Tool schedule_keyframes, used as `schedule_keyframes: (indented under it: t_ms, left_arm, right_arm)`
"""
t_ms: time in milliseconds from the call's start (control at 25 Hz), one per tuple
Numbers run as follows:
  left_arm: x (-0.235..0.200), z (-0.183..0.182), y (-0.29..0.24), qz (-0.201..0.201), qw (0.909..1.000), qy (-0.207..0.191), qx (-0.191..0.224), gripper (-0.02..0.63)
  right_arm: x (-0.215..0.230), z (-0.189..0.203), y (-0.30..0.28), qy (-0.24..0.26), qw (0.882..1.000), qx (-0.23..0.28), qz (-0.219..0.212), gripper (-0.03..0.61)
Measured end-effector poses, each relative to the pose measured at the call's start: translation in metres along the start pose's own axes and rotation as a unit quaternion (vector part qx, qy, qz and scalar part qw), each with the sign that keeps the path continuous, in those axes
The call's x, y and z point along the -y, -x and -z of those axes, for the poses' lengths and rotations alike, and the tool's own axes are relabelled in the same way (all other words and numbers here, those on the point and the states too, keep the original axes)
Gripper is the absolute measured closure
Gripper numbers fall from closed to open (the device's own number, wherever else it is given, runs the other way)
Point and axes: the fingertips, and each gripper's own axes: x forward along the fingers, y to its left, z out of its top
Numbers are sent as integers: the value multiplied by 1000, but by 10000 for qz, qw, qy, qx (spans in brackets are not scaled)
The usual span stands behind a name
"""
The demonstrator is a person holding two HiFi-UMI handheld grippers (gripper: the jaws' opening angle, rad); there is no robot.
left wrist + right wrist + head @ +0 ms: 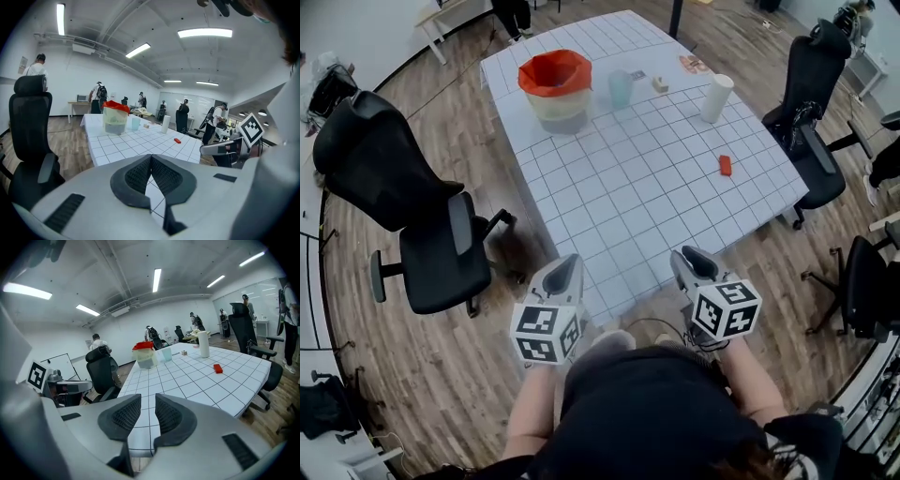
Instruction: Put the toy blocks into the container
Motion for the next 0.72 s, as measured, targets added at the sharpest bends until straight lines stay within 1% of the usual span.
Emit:
schedule_keyframes:
  t_ms: [200,360,560,720]
  left_arm:
    - [-24,-9,-12,375,9992,-103,-53,588]
    - [-29,-20,-27,565,9982,-181,-33,588]
    - [-23,-28,-50,627,9978,-189,-49,588]
    - [-21,-39,-71,476,9987,-180,-39,588]
  right_arm:
    - [-8,-10,-15,42,9995,53,323,458]
    - [3,-25,-18,92,9982,99,587,446]
    - [39,-45,-29,76,9962,181,850,430]
    - [82,-64,-42,51,9949,181,987,420]
